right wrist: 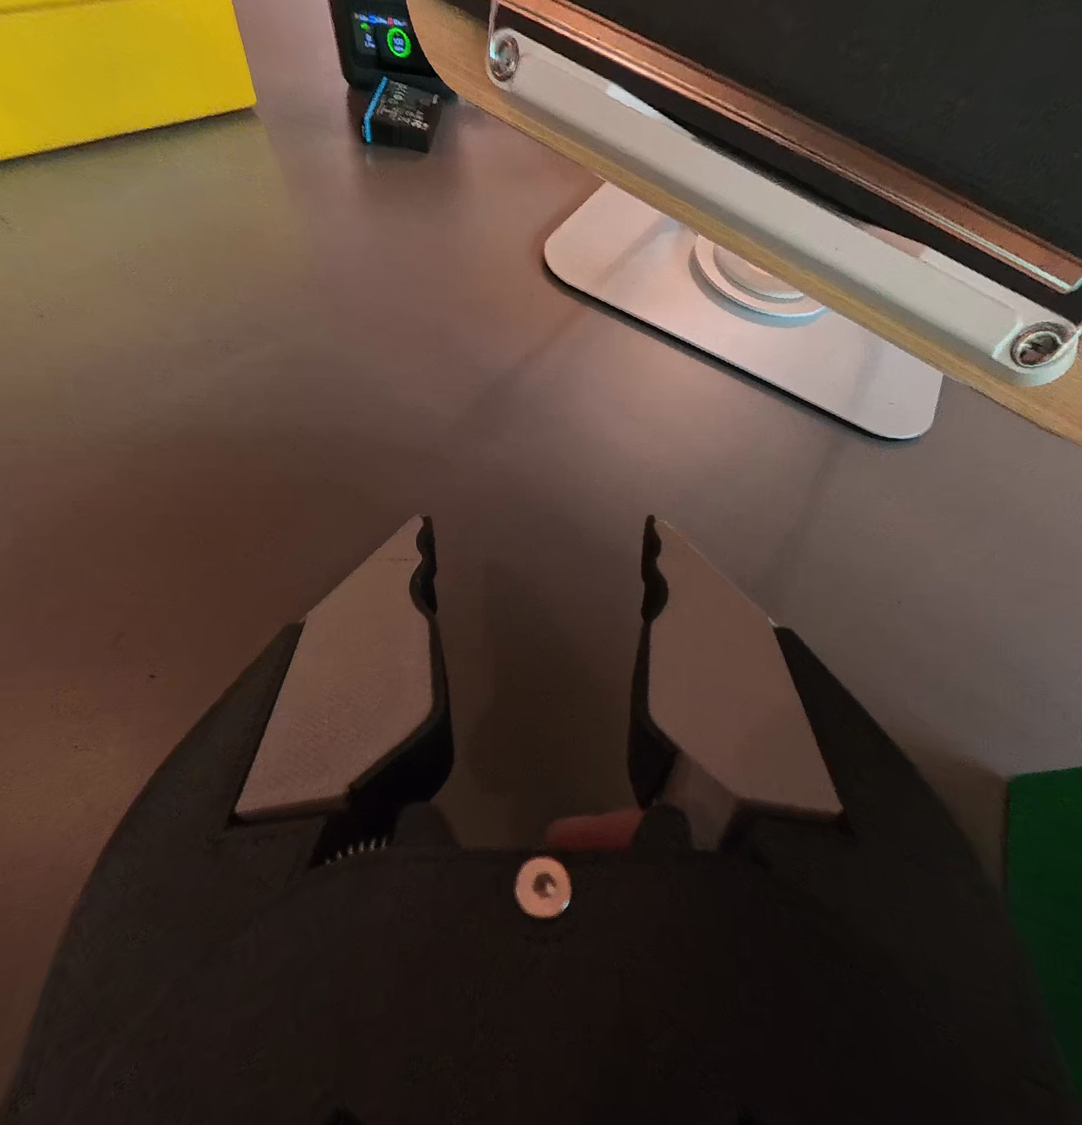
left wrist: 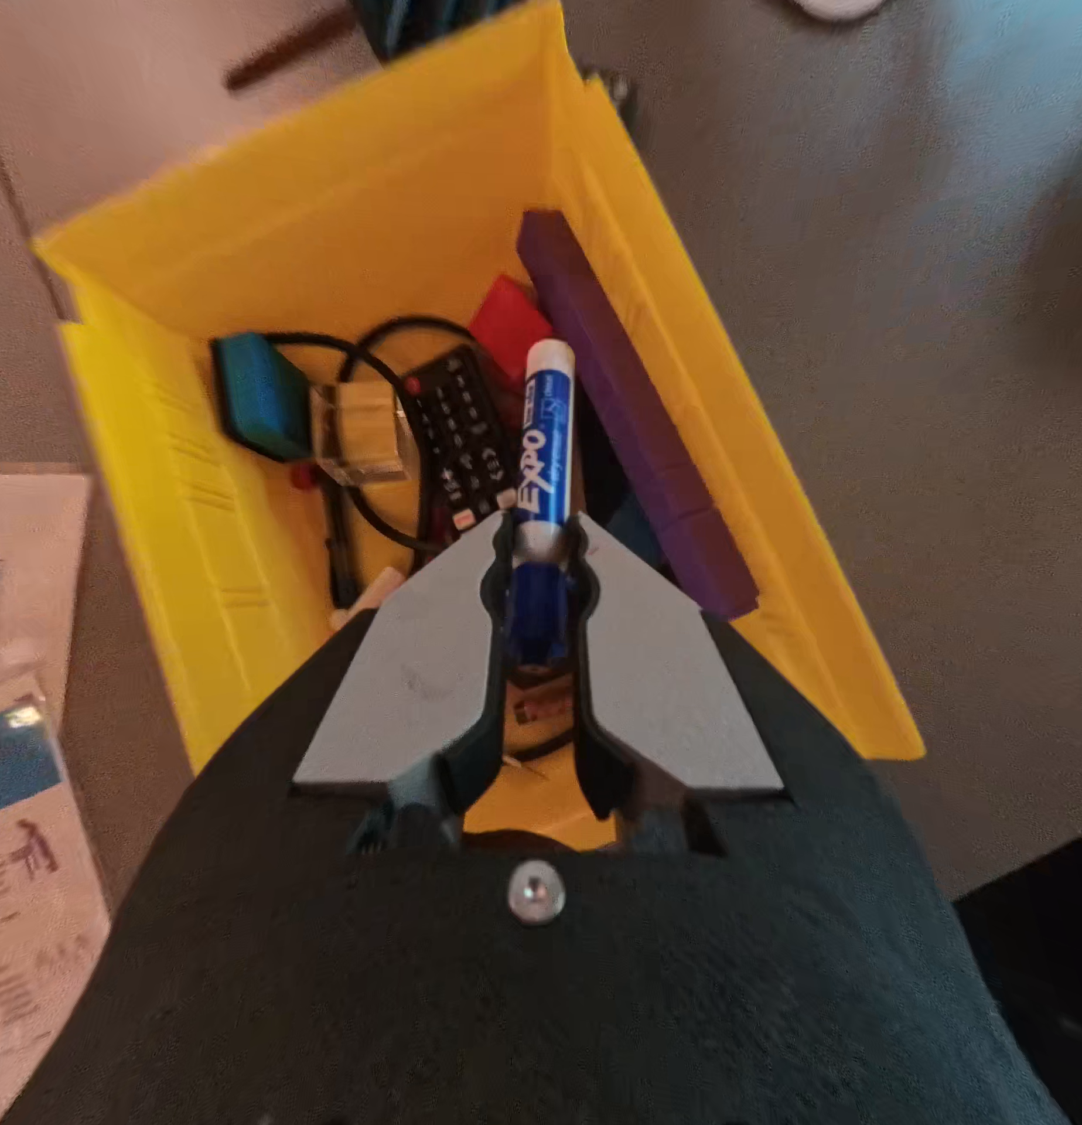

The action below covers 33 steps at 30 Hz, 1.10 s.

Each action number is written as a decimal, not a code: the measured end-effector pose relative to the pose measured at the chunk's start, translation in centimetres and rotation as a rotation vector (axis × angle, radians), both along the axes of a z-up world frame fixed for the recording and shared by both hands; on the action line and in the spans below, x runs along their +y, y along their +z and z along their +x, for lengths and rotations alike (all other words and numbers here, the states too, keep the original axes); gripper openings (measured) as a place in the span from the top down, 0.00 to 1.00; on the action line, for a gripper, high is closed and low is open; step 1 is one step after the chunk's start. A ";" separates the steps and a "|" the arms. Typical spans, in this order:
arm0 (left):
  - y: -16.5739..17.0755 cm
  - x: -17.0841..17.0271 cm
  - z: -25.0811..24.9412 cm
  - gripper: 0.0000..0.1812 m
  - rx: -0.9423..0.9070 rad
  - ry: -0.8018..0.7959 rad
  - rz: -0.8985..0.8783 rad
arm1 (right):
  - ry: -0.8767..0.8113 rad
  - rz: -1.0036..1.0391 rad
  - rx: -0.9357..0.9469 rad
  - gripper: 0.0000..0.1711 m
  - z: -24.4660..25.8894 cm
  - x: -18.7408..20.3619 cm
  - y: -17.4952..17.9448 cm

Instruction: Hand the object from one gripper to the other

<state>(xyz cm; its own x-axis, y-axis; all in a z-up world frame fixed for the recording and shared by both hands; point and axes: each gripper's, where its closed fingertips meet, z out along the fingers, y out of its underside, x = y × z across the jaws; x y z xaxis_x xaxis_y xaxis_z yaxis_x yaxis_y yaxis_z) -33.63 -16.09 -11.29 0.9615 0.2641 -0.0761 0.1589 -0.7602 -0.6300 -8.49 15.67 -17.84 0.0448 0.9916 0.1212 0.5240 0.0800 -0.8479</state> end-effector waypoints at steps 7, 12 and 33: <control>12.5 9.2 10.1 0.92 0.161 -0.154 0.660 | 0.479 -0.359 0.243 0.63 0.7 -9.4 6.4; 10.1 18.9 22.8 0.92 -0.117 -0.383 0.890 | 0.574 -0.550 0.539 0.66 2.9 -10.7 13.8; 2.0 25.3 28.5 0.63 -0.693 -0.550 0.773 | 0.060 0.828 0.365 0.92 1.9 -1.3 10.5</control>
